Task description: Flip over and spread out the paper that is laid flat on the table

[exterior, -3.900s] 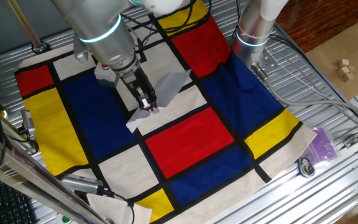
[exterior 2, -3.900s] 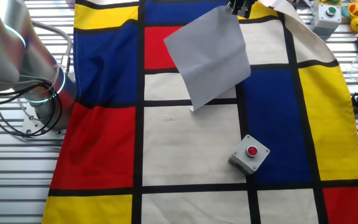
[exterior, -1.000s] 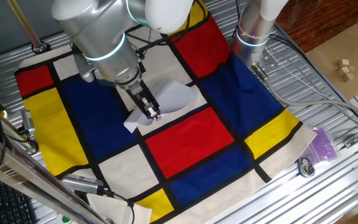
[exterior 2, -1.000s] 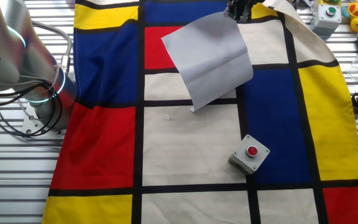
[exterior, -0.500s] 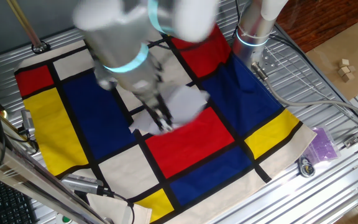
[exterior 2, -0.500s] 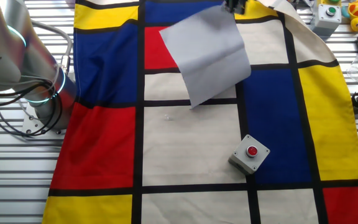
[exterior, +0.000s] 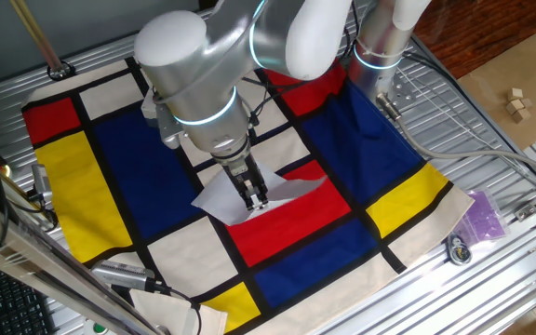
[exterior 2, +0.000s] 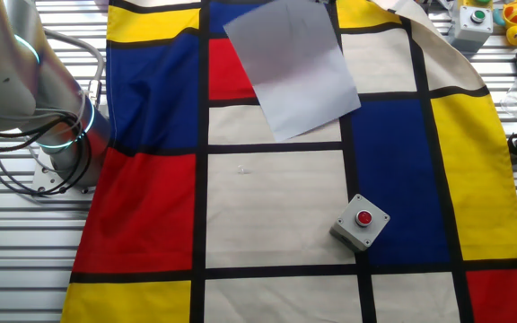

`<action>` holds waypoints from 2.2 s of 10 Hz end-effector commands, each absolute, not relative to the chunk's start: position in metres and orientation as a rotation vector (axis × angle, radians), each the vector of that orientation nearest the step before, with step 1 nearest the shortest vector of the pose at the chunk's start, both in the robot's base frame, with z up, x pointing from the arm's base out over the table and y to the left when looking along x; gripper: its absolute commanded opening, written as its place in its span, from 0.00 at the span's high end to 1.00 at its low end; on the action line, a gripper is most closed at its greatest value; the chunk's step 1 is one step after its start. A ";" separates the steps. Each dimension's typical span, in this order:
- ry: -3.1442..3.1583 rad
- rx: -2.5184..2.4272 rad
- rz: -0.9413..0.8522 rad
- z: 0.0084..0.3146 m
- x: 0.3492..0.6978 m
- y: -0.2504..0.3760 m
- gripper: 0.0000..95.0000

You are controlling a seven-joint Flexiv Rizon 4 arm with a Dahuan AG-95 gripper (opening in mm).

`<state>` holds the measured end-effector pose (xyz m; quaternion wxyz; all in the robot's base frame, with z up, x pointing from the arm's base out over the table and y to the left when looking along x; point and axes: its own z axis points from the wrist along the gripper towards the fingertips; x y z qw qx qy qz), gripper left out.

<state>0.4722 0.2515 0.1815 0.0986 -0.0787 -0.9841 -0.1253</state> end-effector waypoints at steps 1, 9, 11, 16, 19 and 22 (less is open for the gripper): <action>-2.929 -0.234 -0.367 0.177 0.471 0.250 1.00; -2.942 -0.210 -0.310 0.176 0.471 0.250 0.80; -2.948 -0.186 -0.302 0.176 0.471 0.250 1.00; -2.988 -0.011 -0.086 0.193 0.472 0.245 1.00; -2.985 0.030 -0.021 0.200 0.481 0.217 1.00; -2.973 0.124 -0.036 0.199 0.488 0.175 1.00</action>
